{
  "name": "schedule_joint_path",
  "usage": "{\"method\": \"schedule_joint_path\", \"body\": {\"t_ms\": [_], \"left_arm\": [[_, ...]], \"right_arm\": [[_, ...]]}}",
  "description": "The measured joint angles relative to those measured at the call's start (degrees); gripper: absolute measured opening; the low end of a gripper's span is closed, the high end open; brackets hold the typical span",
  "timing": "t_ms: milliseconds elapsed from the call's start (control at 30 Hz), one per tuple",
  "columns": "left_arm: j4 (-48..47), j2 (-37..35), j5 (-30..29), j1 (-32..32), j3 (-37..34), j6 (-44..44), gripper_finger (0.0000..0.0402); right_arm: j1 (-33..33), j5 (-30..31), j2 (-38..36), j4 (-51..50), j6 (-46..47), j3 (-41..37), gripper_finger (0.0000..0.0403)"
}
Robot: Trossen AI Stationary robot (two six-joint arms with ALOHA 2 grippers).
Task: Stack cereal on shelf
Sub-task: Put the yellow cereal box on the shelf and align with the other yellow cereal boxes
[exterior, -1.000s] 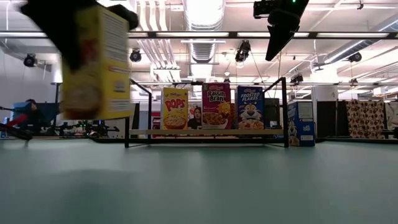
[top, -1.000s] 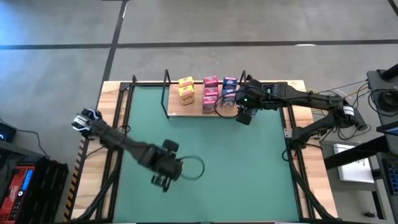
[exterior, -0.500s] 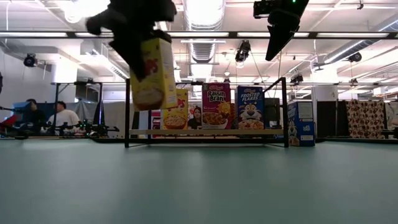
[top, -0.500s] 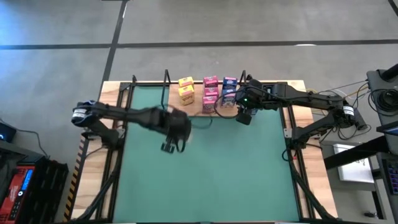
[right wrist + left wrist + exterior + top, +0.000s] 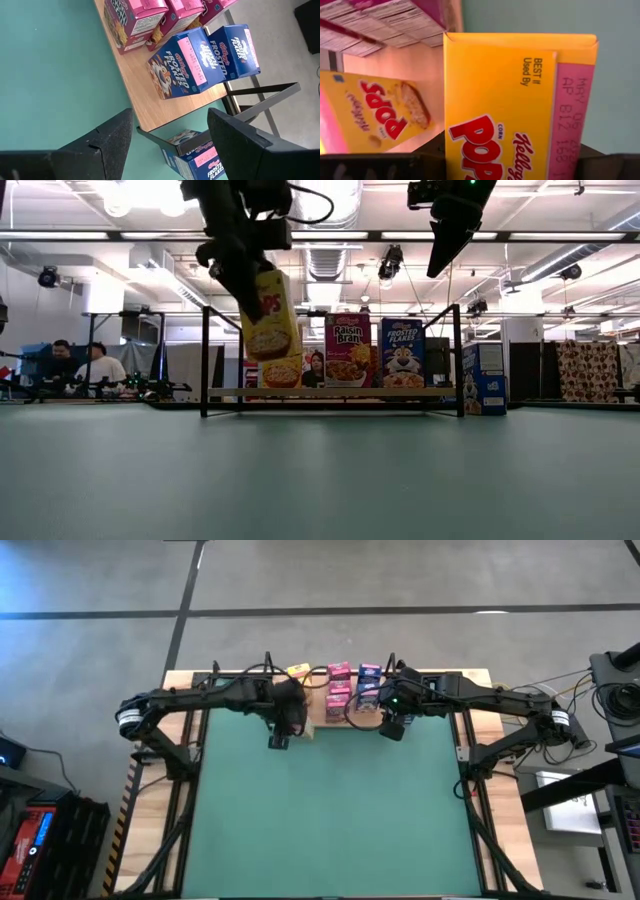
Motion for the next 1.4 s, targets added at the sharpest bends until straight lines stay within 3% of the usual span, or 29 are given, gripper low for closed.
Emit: {"method": "schedule_joint_path", "body": {"t_ms": [1400], "left_arm": [[6.07, 3.28, 1.11, 8.45, -3.08, 1.18, 0.0139]], "right_arm": [[0.00, 0.00, 0.00, 0.00, 0.01, 0.01, 0.0244]]}}
